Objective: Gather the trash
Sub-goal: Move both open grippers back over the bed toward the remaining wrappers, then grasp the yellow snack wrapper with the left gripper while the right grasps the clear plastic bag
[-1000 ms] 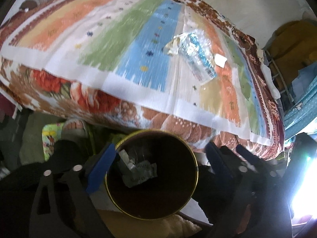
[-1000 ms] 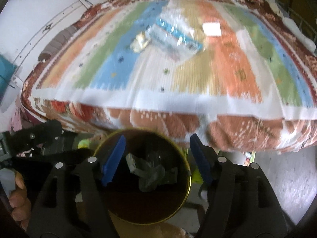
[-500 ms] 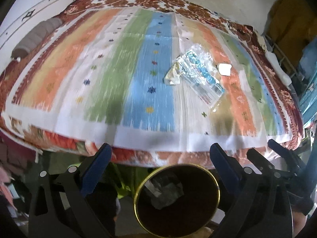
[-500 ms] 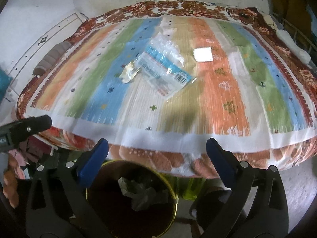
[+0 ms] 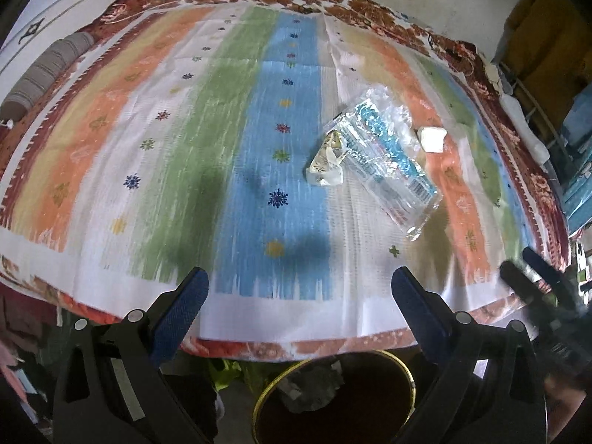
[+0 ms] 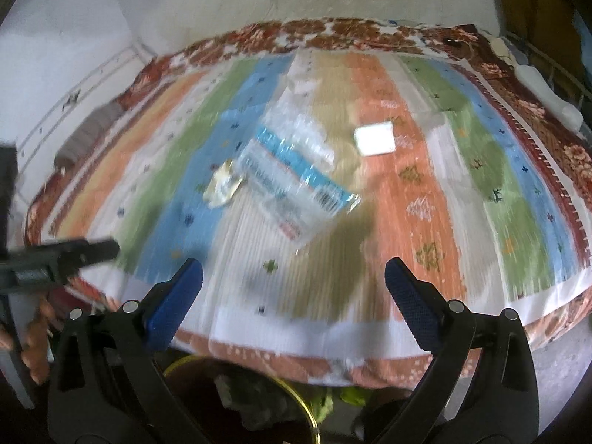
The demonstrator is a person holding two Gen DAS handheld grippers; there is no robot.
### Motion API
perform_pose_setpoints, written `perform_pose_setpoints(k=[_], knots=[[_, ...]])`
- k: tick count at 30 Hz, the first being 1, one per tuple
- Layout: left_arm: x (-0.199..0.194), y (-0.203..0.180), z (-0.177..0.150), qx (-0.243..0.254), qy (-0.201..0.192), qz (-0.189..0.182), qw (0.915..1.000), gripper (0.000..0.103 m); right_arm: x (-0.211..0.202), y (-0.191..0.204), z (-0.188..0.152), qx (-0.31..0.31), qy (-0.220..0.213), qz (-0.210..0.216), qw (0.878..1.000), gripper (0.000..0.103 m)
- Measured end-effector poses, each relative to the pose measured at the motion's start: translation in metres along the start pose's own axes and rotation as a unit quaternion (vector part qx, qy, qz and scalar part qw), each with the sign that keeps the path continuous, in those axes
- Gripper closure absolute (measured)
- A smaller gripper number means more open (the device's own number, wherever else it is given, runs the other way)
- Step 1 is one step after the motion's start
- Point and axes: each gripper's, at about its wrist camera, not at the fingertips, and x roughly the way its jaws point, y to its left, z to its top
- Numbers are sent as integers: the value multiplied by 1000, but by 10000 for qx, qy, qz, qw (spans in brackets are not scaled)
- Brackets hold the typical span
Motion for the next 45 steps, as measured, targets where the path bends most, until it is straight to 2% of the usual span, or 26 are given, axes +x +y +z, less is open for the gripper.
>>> perform_pose_setpoints(k=[3, 7, 13, 16, 29, 34, 38, 41, 45], knots=[[12, 0, 6, 6, 19, -59, 10000, 6, 11, -6, 9, 109, 71, 153, 9998, 9], [22, -4, 13, 143, -118, 14, 9998, 6, 23, -10, 21, 45, -71, 74, 9999, 9], [34, -10, 24, 243, -299, -121, 9992, 6, 49, -14, 42, -95, -57, 80, 9999, 10], [47, -12, 27, 242, -161, -332, 9990, 7, 58, -17, 50, -75, -67, 67, 9999, 12], [73, -10, 41, 357, -118, -250, 9990, 10, 103, -35, 79, 94, 79, 326, 9994, 24], [81, -11, 48, 297, -143, -323, 9989, 15, 122, -38, 91, 68, 114, 584, 9982, 29], [85, -17, 54, 329, -247, -388, 9984, 19, 140, -41, 95, 91, 202, 619, 9978, 36], [91, -19, 59, 279, -385, -291, 9984, 22, 149, -45, 99, 112, 234, 610, 9978, 36], [106, -18, 63, 180, -302, -242, 9991, 28, 164, -45, 104, 1, 258, 612, 9978, 37]])
